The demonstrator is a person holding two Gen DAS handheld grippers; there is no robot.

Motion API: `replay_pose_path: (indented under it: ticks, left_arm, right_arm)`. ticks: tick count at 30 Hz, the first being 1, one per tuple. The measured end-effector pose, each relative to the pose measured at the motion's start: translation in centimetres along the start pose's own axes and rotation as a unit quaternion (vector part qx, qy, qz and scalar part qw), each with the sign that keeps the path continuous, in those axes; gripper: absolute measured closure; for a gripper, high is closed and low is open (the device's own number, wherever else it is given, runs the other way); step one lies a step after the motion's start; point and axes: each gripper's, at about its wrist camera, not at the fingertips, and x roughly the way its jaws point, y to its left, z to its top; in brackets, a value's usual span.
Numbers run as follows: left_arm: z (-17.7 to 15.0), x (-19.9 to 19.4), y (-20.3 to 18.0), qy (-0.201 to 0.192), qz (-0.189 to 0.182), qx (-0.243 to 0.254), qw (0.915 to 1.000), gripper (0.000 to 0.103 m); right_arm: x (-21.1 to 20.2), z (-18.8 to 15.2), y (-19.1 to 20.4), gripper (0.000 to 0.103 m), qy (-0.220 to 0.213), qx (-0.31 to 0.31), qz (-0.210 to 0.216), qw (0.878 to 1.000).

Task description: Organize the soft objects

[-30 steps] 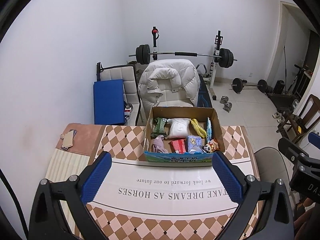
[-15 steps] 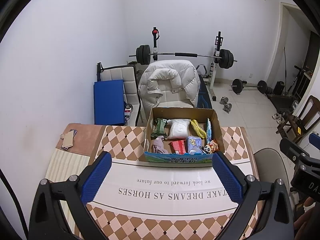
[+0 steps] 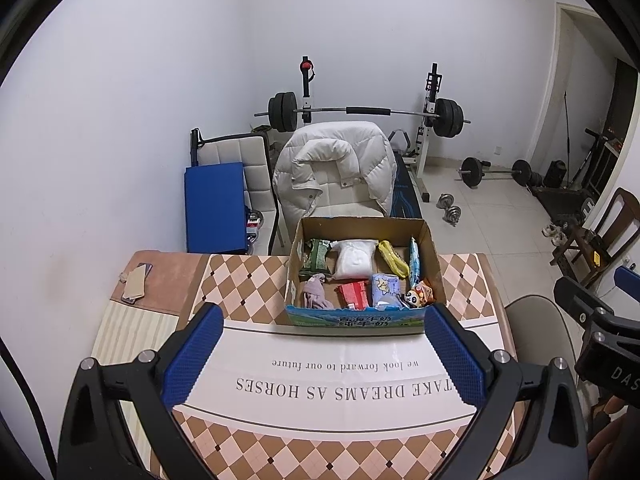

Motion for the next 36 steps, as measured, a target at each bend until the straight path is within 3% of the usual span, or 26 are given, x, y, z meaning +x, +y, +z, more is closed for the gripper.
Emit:
replay_pose_path:
  ticks: [36]
  left_arm:
    - [0.3, -1.2, 0.0, -0.014, 0.001, -0.003, 0.9999, 0.0]
  right_arm:
    - [-0.8, 0.4, -0.1, 0.0, -0.008, 0.006, -0.004, 1.0]
